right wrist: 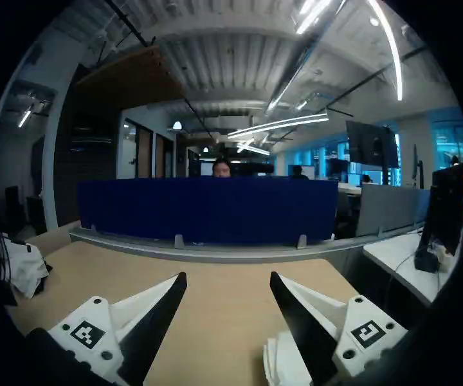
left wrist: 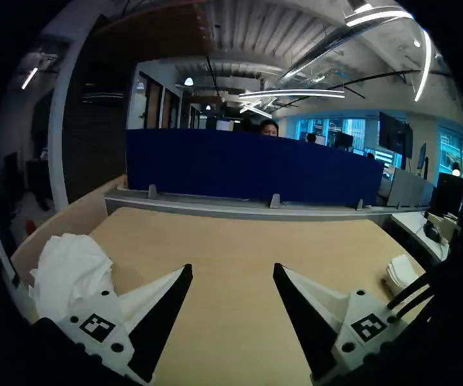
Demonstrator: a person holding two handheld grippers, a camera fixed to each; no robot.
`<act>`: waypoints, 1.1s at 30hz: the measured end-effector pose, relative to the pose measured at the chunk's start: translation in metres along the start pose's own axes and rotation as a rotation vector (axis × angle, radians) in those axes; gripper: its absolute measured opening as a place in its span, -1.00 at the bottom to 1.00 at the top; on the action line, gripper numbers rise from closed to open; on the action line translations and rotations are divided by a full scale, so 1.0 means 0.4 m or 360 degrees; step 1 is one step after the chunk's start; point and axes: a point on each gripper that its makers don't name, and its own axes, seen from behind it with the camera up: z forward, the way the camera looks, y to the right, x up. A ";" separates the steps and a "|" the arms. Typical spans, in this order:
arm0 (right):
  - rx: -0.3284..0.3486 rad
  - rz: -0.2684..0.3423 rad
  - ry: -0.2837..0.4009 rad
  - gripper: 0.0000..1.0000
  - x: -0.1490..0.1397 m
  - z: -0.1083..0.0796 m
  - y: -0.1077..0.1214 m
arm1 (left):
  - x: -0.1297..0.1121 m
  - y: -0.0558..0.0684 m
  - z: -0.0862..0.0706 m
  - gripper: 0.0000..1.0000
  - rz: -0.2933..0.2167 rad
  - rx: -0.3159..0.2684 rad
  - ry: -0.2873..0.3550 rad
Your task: Fold towel
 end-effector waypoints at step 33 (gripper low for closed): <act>0.0063 -0.0009 -0.0102 1.00 -0.086 0.047 -0.177 | -0.025 -0.086 0.093 0.86 0.0124 0.0067 0.0378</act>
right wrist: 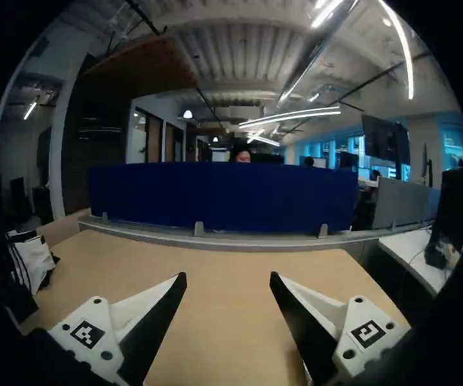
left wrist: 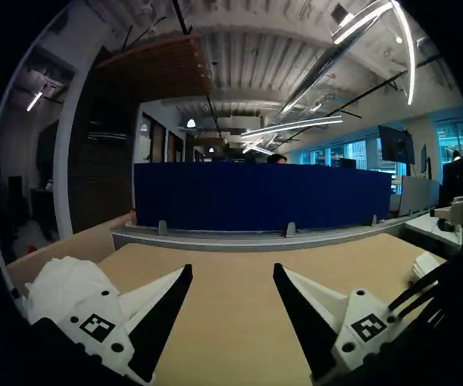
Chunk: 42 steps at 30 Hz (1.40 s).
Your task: Fold towel
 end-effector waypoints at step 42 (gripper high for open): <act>-0.0001 0.0027 -0.0114 1.00 -0.120 0.072 -0.016 | -0.271 -0.077 0.041 0.86 0.0027 0.0090 0.0090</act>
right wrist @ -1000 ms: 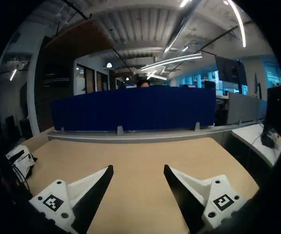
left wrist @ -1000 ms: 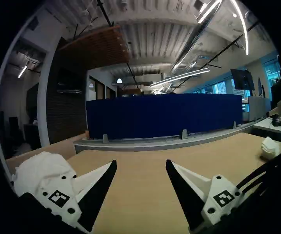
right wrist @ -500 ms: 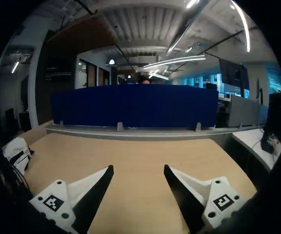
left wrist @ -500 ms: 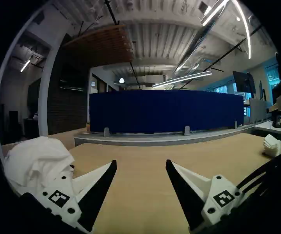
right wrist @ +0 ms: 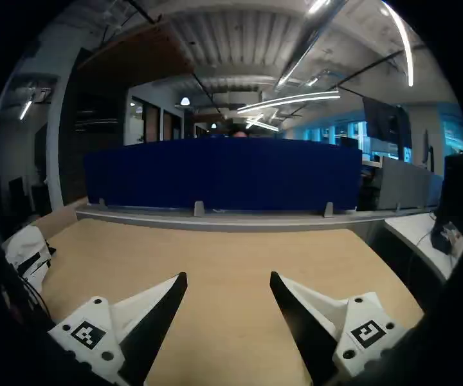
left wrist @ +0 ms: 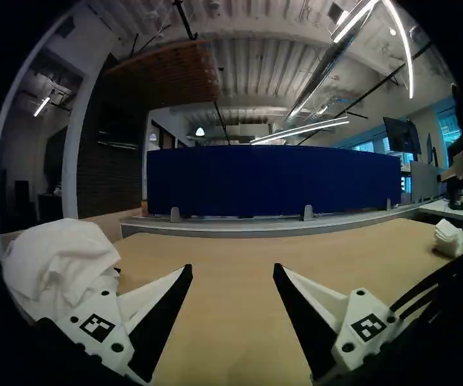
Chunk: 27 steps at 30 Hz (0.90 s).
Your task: Fold towel
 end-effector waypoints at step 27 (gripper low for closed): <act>-0.0073 -0.0045 0.0220 1.00 0.104 -0.027 0.121 | 0.004 -0.002 -0.005 0.87 -0.0003 0.0010 0.0001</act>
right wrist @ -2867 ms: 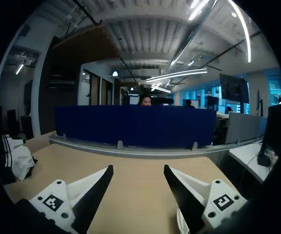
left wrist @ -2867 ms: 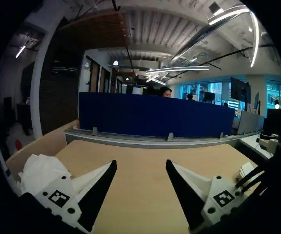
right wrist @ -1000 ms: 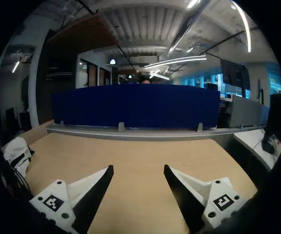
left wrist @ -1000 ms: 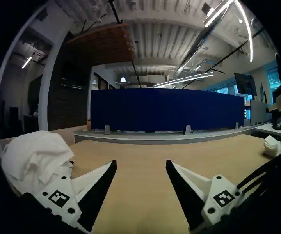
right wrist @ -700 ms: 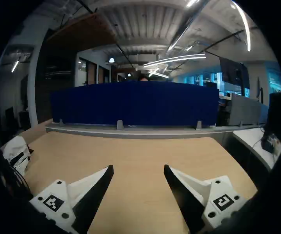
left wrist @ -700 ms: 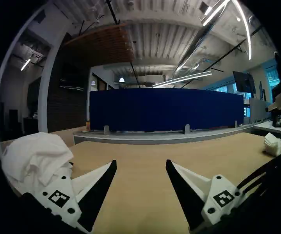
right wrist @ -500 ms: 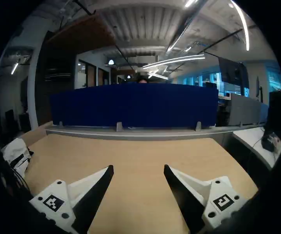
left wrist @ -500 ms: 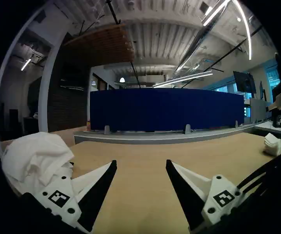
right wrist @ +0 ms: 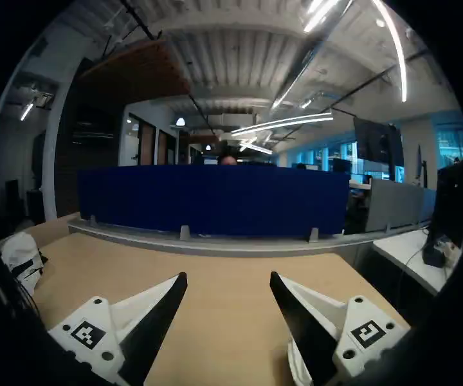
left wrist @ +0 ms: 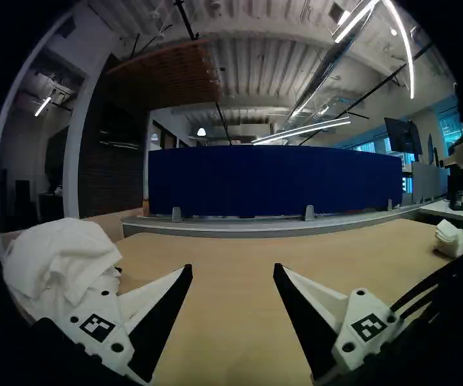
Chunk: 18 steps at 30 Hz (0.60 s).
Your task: Fold towel
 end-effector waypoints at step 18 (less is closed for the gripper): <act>0.0012 0.0024 0.0137 1.00 -0.113 0.002 0.051 | 0.001 -0.002 0.000 0.87 0.0000 0.0000 0.0000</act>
